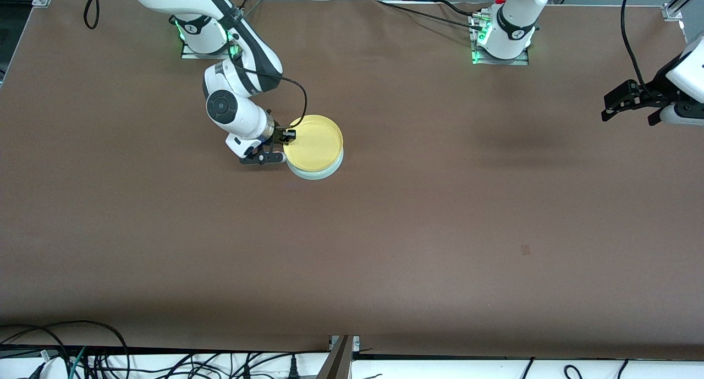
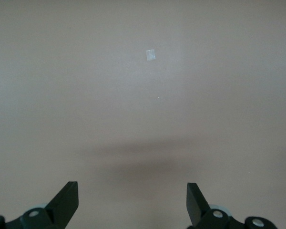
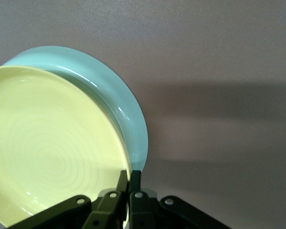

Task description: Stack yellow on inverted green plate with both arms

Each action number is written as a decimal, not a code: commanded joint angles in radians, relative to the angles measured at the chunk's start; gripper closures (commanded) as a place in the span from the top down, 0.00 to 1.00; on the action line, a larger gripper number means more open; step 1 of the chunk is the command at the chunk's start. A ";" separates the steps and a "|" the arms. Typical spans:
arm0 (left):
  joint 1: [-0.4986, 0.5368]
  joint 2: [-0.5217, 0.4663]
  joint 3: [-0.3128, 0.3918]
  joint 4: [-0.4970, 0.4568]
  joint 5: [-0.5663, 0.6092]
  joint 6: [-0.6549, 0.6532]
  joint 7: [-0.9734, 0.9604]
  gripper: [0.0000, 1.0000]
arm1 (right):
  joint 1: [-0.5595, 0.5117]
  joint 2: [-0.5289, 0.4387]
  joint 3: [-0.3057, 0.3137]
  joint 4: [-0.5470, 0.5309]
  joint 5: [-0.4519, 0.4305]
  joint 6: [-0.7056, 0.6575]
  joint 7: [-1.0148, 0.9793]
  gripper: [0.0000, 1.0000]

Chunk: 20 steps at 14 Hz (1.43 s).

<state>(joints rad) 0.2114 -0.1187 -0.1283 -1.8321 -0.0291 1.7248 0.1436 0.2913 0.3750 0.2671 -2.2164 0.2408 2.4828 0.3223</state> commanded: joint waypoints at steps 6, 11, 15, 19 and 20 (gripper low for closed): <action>0.036 0.106 0.001 0.157 0.023 -0.011 0.001 1.00 | 0.016 0.028 0.003 -0.016 0.017 0.053 0.011 0.00; 0.034 0.105 -0.010 0.159 0.023 -0.030 -0.001 1.00 | 0.016 0.050 0.003 -0.014 0.015 0.084 0.004 0.00; 0.034 0.105 -0.014 0.159 0.023 -0.034 -0.001 1.00 | 0.014 0.038 0.001 -0.006 0.017 0.071 0.001 1.00; 0.029 0.103 -0.014 0.159 0.023 -0.042 -0.002 1.00 | 0.012 -0.050 -0.051 0.084 0.005 -0.160 -0.012 1.00; 0.029 0.103 -0.016 0.159 0.023 -0.042 -0.002 1.00 | 0.012 -0.062 -0.063 0.122 -0.001 -0.224 -0.014 1.00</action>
<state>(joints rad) 0.2402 -0.0216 -0.1349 -1.7009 -0.0291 1.7084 0.1428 0.2936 0.3652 0.2408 -2.1549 0.2400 2.3868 0.3188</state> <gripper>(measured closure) 0.000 0.317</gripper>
